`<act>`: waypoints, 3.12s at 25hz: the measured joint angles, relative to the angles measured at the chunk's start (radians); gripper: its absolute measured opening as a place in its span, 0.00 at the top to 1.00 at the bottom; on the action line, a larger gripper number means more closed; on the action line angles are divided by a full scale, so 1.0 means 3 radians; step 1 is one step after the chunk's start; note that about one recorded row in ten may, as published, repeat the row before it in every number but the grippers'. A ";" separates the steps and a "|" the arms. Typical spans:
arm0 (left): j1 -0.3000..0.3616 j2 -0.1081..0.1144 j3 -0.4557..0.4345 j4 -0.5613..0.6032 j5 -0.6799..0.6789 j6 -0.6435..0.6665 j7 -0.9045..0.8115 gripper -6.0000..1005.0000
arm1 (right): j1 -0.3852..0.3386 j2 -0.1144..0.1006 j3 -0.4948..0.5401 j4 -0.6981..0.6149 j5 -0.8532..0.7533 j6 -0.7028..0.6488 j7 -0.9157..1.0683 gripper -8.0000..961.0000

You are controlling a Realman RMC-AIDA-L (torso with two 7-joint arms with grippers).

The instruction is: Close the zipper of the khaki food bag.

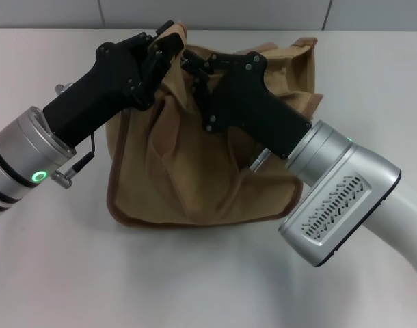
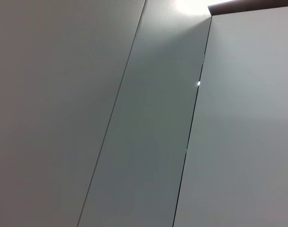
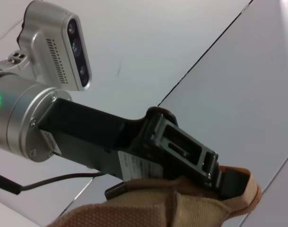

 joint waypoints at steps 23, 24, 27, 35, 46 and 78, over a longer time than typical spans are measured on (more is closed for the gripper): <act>0.0426 0.0033 -0.0306 0.0176 -0.0021 0.0003 0.0000 0.95 | -0.0345 0.0000 0.0143 -0.0045 0.0037 -0.0043 0.0045 0.99; 0.0456 0.0034 -0.0340 0.0216 -0.0022 -0.0004 -0.0014 0.95 | -0.0399 -0.0001 0.0192 -0.0046 0.0037 -0.0045 0.0049 0.99; 0.0484 0.0034 -0.0371 0.0248 -0.0023 -0.0010 -0.0029 0.95 | -0.0463 -0.0003 0.0250 -0.0046 0.0037 -0.0049 0.0052 0.99; 0.0538 0.0039 -0.0440 0.0279 -0.0025 -0.0029 -0.0033 0.94 | -0.0629 -0.0014 0.0480 -0.0148 0.0039 -0.0146 0.0213 0.99; 0.0541 0.0032 -0.0420 0.0282 -0.0024 -0.0026 -0.0035 0.94 | -0.0678 -0.0017 0.0612 -0.0740 0.0044 -0.0800 0.1570 0.93; 0.1371 0.0090 0.0965 0.1999 0.0089 0.0751 -0.0325 0.16 | -0.0395 -0.0166 -0.0101 -0.1905 -0.0254 -0.2761 0.3779 0.44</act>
